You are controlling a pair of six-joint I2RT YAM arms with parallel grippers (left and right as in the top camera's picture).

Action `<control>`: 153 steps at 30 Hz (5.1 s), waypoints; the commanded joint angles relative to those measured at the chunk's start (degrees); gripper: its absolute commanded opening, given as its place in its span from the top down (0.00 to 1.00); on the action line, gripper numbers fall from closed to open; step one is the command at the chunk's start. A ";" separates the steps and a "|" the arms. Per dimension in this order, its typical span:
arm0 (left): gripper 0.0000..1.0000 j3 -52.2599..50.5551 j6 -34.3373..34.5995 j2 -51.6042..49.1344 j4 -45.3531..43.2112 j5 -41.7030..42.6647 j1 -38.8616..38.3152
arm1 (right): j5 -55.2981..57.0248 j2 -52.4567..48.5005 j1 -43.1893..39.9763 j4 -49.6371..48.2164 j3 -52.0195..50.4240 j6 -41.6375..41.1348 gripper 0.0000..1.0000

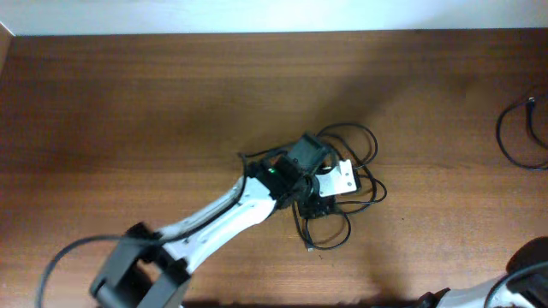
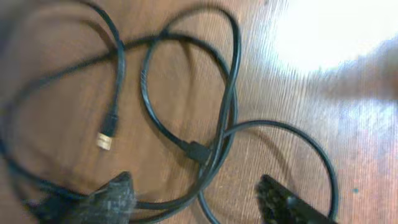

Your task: Untangle cables

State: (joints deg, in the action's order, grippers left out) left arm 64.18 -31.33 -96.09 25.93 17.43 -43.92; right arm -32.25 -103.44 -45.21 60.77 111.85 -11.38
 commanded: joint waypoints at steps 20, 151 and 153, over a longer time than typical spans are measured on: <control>0.01 1.36 30.08 29.31 9.84 -39.74 0.57 | 5.84 5.99 33.92 18.23 0.61 5.31 0.02; 0.01 1.33 41.57 30.84 17.29 -42.29 11.45 | 40.74 12.09 60.57 18.60 4.52 10.47 0.96; 0.01 1.33 41.57 30.84 17.29 -42.29 11.45 | 39.23 13.86 60.57 18.71 4.52 10.49 0.96</control>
State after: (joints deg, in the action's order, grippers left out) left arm 64.42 9.52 -66.08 43.31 -24.27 -32.69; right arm 10.37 -94.13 15.09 79.33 115.31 -0.12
